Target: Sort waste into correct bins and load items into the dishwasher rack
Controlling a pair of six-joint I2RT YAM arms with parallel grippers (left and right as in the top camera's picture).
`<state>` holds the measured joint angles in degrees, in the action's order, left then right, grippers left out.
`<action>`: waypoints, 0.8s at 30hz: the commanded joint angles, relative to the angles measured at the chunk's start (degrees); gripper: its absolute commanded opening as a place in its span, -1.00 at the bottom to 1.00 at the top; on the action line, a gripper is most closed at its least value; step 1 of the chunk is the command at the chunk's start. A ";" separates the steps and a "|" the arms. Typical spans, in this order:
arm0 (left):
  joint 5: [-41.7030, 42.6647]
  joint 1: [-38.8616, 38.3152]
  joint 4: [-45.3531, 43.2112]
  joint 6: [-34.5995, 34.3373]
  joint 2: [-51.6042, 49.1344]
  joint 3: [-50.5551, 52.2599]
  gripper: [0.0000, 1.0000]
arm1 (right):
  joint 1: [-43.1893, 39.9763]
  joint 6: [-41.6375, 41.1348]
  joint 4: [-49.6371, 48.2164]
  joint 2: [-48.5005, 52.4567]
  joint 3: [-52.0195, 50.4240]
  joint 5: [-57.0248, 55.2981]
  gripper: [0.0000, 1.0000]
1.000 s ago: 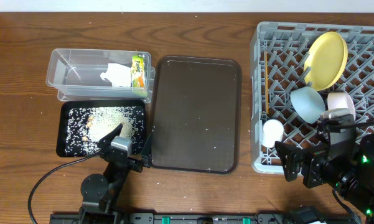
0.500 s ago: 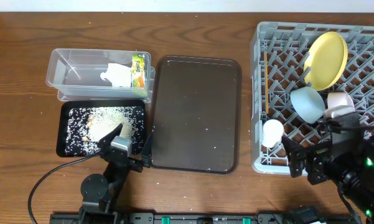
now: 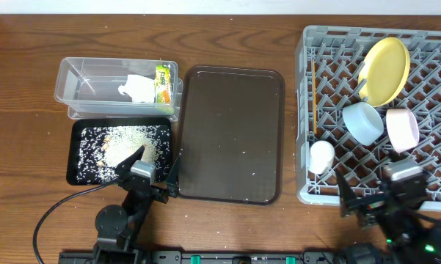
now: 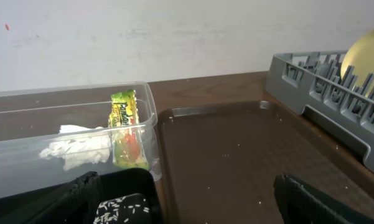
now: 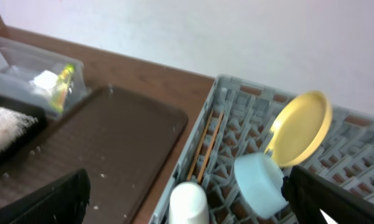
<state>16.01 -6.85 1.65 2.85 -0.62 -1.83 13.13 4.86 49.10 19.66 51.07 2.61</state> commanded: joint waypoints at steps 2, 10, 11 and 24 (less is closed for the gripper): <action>0.46 -0.20 0.83 0.11 0.39 1.60 0.82 | -1.36 0.94 -5.53 -7.28 -13.07 2.47 0.99; 0.46 -0.20 0.83 0.11 0.39 1.60 0.82 | -1.49 -2.01 -17.46 -16.59 -31.95 4.55 0.98; 0.46 -0.20 0.81 0.11 0.39 1.60 0.82 | -1.49 -2.78 -18.88 -17.81 -33.88 4.52 0.98; 0.46 -0.20 0.81 0.11 0.39 1.60 0.82 | -1.53 -5.66 -42.03 -19.37 -49.07 4.50 0.98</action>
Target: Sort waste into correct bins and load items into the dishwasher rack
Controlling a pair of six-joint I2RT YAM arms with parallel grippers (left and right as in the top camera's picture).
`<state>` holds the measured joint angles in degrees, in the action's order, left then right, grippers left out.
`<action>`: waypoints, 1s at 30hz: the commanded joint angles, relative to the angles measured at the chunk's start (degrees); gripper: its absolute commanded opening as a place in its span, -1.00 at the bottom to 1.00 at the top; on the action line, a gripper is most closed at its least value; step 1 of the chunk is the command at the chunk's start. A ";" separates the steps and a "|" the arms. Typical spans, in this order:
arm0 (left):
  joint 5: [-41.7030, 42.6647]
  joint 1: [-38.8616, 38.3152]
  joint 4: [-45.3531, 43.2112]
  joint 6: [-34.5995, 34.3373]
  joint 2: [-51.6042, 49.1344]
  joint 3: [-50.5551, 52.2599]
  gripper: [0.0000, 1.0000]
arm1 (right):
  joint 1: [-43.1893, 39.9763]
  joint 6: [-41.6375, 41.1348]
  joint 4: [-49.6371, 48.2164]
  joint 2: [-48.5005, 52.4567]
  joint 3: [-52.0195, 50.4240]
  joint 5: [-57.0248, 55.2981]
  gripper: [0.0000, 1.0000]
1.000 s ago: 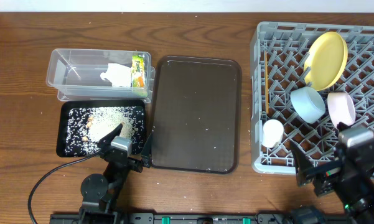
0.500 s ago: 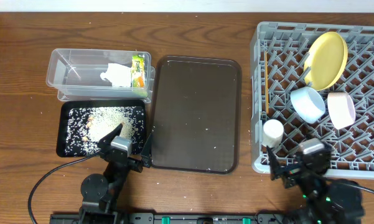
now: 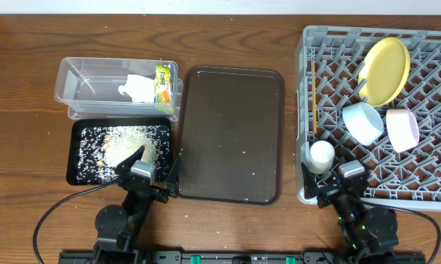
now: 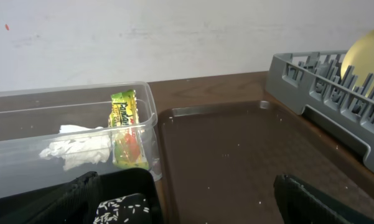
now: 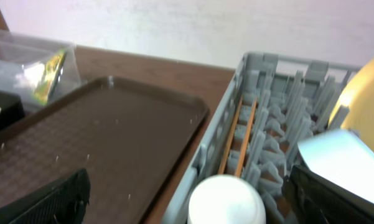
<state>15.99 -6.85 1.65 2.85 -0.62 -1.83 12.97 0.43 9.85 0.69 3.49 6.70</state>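
The grey dishwasher rack (image 3: 304, 88) at the right holds a yellow plate (image 3: 385, 70), a pale blue bowl (image 3: 363, 122), a pink cup (image 3: 402, 130), a white cup (image 3: 322, 156) and chopsticks (image 3: 315, 110). My right gripper (image 3: 329, 183) sits low at the rack's near left corner. It is open, and in its wrist view the white cup (image 5: 227, 199) stands just ahead of the right gripper (image 5: 187, 190). My left gripper (image 3: 154, 167) rests open at the near edge, between the black tray of rice (image 3: 77, 150) and the brown tray (image 3: 231, 132), with nothing held in the left gripper (image 4: 183, 193).
A clear bin (image 3: 70, 88) at the back left holds a crumpled tissue (image 3: 138, 88) and a green candy wrapper (image 3: 163, 83). The brown tray carries only a few stray grains. The rack's wall (image 5: 218, 137) rises beside the tray's right rim.
My right gripper has moved left and closer to the table's near edge, from the rack's front middle to its near left corner by the white cup. The left arm has not moved.
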 commanded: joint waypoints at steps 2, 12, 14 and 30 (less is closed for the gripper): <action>0.48 -0.20 0.81 0.11 0.39 1.60 0.82 | -1.38 -1.25 -6.60 -0.42 -3.30 0.44 0.98; 0.48 -0.20 0.83 0.11 0.39 1.60 0.82 | -1.29 -1.22 -6.34 -0.39 -3.19 0.42 0.98; 0.48 -0.20 0.81 0.11 0.39 1.60 0.82 | -1.29 -1.22 -6.34 -0.39 -3.19 0.42 0.99; 0.48 -0.20 0.81 0.11 0.39 1.60 0.82 | -1.29 -1.22 -6.29 -0.35 -3.17 0.42 0.99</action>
